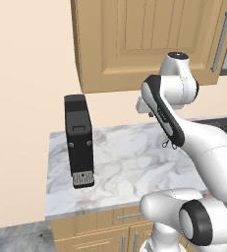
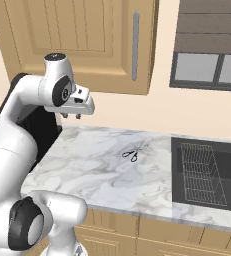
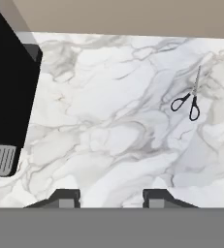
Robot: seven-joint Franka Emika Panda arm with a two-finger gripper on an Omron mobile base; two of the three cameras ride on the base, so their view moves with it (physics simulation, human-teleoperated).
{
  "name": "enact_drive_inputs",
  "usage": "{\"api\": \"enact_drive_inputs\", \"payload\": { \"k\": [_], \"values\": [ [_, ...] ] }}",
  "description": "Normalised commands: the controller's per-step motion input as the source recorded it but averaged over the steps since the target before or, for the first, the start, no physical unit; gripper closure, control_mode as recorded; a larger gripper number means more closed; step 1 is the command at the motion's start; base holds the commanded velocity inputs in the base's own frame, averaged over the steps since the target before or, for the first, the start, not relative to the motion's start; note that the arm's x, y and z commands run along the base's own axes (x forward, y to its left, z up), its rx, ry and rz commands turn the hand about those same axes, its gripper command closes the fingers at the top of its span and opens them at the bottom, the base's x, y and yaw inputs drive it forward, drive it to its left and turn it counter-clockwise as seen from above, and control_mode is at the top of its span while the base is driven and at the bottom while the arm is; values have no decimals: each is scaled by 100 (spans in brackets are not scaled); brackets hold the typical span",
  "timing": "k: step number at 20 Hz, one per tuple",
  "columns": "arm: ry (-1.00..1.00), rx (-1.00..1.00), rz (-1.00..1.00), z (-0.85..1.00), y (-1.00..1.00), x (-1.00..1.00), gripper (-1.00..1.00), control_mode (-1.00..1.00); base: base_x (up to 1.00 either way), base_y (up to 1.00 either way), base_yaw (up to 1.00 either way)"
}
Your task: Pick the spray and soap dispenser from the cabinet and place them on the counter.
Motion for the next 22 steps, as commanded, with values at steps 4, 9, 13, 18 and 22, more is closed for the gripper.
{"api": "enact_drive_inputs", "payload": {
  "k": [4, 9, 13, 18, 22],
  "values": [
    [-4, 0, 0, 0, 2, -12, -100, -100, 0, 0, 0],
    [-13, -1, 0, 6, 0, -24, -100, -100, 0, 0, 0],
    [-14, -1, 0, 7, 0, -32, -100, -100, 0, 0, 0],
    [-8, 0, -3, 0, -4, -46, -100, -100, 0, 0, 0],
    [-9, -3, -5, 1, -20, -47, -100, -100, 0, 0, 0]
  ]
}}
